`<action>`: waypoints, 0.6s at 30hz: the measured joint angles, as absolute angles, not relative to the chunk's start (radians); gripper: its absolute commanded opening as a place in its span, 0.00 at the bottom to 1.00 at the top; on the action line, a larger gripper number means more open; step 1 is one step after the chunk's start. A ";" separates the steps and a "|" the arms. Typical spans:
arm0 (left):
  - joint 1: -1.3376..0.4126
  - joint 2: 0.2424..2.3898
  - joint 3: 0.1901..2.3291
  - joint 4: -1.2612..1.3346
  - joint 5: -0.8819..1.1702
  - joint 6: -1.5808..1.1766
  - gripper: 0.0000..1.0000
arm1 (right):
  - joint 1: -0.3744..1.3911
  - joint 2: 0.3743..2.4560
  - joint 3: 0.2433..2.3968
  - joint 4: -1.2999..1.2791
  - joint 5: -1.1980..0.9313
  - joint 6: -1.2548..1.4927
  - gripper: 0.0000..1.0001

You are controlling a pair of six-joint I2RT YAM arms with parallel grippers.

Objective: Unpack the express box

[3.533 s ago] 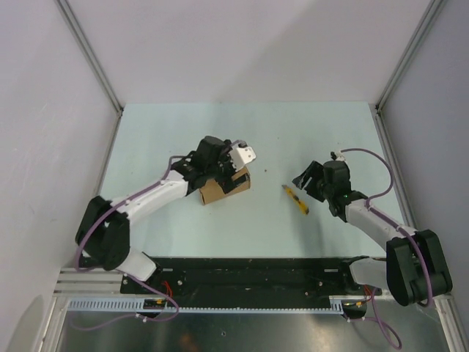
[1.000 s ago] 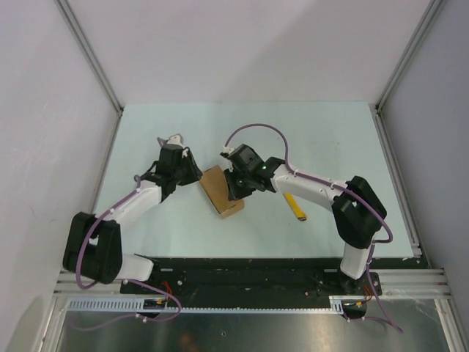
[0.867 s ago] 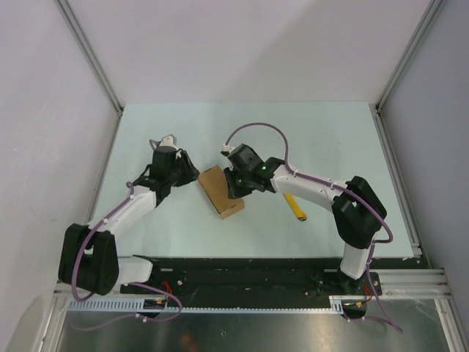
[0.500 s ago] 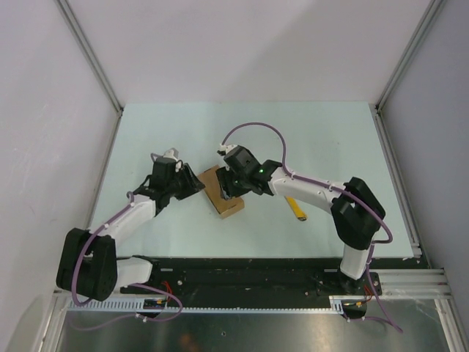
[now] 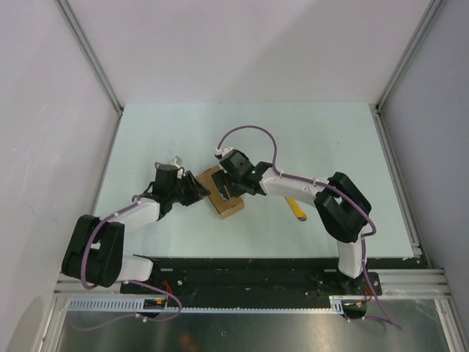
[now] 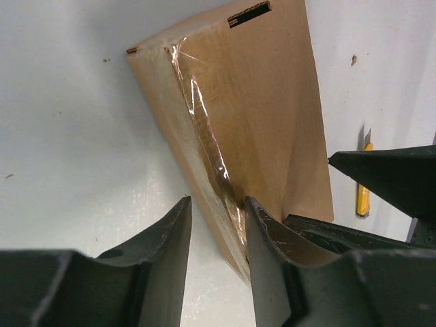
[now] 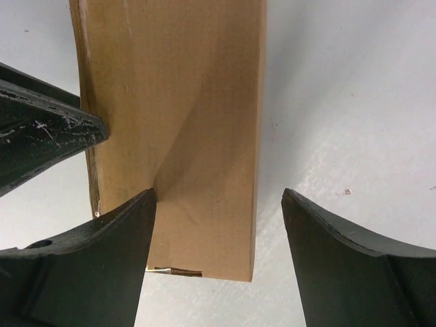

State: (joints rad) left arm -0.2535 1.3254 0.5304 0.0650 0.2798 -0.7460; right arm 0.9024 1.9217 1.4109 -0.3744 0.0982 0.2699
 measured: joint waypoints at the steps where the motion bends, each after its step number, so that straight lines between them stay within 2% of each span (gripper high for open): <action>1: -0.253 1.336 0.525 0.075 0.286 -0.752 0.39 | 0.902 1.929 1.414 -0.374 0.099 0.267 0.78; 11: -0.229 1.311 0.476 0.123 0.303 -0.789 0.37 | 0.902 1.949 1.432 -0.371 0.108 0.261 0.78; 18: -0.206 1.271 0.437 0.118 0.300 -0.788 0.36 | 0.900 1.963 1.443 -0.369 0.101 0.281 0.72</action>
